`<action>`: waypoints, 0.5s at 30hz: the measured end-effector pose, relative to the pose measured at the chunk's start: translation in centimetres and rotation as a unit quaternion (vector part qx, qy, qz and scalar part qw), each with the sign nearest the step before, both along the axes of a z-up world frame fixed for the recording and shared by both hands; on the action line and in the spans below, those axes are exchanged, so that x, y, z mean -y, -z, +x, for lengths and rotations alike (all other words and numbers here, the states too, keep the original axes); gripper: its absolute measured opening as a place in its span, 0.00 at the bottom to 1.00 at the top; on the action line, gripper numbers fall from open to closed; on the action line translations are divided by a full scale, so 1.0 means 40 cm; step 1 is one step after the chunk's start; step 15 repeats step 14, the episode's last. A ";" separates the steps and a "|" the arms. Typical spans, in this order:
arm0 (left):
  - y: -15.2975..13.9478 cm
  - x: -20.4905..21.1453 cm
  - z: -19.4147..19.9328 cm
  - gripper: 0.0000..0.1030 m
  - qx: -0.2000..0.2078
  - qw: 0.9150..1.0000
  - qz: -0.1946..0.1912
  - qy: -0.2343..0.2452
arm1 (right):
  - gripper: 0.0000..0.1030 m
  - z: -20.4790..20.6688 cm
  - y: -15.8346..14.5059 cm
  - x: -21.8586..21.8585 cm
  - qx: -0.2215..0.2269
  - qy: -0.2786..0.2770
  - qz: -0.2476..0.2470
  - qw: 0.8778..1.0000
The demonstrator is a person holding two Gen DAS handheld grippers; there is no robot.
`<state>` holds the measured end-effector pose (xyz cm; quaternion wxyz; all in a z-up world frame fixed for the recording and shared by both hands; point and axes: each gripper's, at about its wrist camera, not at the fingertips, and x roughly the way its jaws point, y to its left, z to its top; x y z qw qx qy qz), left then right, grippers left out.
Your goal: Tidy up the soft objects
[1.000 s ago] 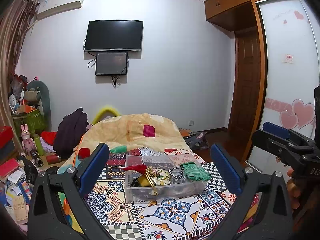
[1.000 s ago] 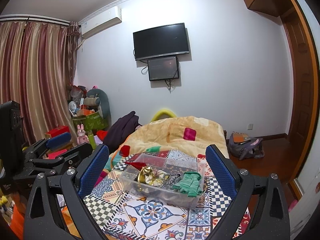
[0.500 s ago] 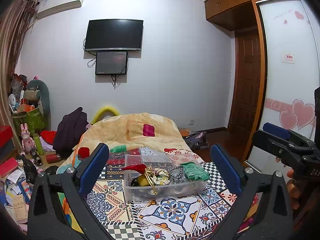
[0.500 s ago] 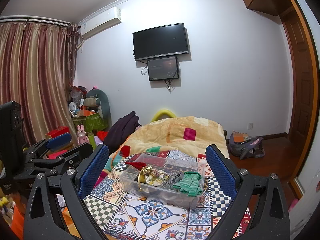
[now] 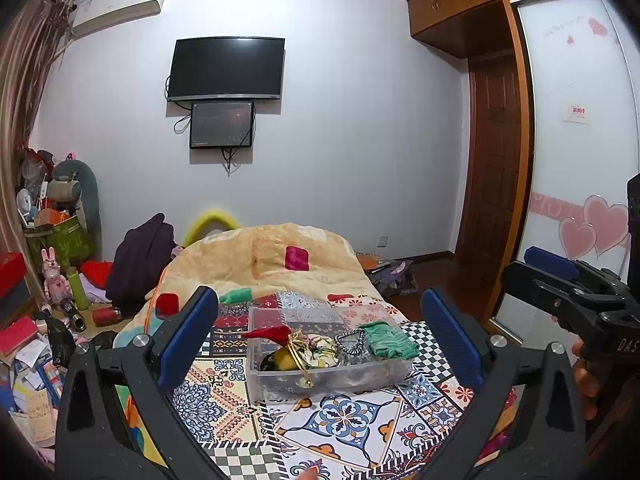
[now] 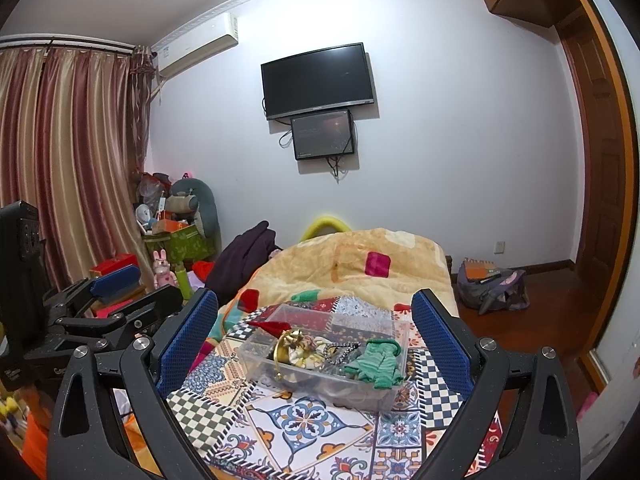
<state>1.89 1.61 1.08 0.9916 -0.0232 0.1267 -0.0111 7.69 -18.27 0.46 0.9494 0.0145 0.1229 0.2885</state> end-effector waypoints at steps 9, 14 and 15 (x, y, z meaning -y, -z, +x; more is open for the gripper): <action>0.000 0.006 0.002 1.00 -0.007 1.000 0.000 0.010 | 0.95 0.000 0.002 -0.002 -0.005 -0.001 -0.004 1.000; -0.004 0.004 -0.002 1.00 -0.009 1.000 -0.005 0.012 | 0.96 0.002 0.004 -0.001 -0.008 -0.001 -0.007 1.000; -0.004 0.004 -0.002 1.00 -0.009 1.000 -0.005 0.012 | 0.96 0.002 0.004 -0.001 -0.008 -0.001 -0.007 1.000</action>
